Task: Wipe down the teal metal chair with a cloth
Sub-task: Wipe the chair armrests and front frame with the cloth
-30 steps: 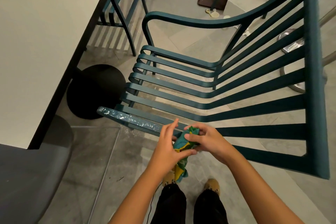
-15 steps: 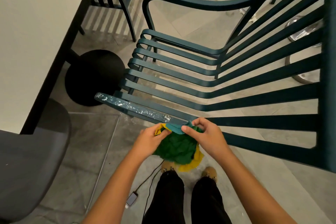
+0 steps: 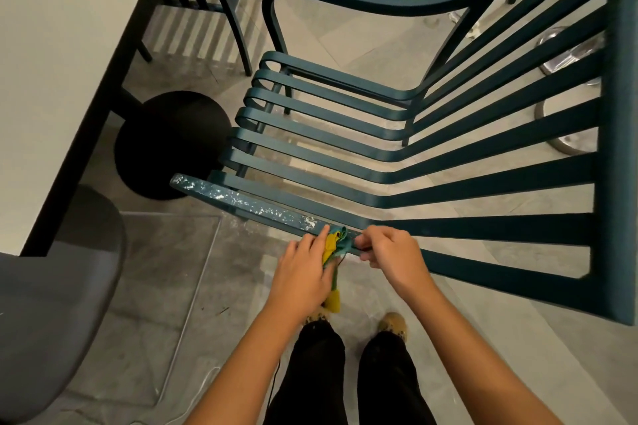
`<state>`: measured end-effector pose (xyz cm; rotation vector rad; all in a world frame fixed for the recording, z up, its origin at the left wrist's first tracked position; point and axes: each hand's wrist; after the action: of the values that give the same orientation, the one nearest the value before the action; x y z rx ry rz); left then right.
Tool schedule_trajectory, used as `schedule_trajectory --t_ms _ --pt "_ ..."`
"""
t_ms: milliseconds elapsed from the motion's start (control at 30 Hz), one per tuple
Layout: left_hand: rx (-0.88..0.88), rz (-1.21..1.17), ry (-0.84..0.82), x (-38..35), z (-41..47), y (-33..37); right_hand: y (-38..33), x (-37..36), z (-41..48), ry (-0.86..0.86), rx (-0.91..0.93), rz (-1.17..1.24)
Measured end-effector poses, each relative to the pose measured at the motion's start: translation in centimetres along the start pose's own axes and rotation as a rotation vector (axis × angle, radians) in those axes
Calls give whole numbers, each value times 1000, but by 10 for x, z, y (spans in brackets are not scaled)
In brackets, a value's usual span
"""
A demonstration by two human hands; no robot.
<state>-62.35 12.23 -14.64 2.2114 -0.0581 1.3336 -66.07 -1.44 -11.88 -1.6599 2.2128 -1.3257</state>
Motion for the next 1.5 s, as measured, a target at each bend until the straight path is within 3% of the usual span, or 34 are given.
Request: schedule_trajectory --t_ms 300,400,533,800,967,1167,1500 --pt "13 -42 61 -4 3 30 9 7 1 307 602 -533" --pt "67 -96 93 -9 9 50 9 10 4 326 582 -594" --pt "51 51 106 -14 12 58 8 15 6 314 526 -599" --pt "44 137 227 -9 19 22 7 14 5 260 519 -661" --pt "58 -17 294 -6 16 24 6 15 3 234 515 -664" --pt "-145 -156 306 -37 -9 47 7 16 5 265 478 -611" --pt "-78 -35 354 -20 10 -11 7 16 5 244 480 -575"
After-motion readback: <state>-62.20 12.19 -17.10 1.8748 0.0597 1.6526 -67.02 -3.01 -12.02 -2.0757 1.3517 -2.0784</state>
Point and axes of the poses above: each hand's wrist, its own z-axis towards the middle knuckle, its own x-axis out of the back of the hand, y = z × x, and after that the axes turned 10 degrees about y, right-handed
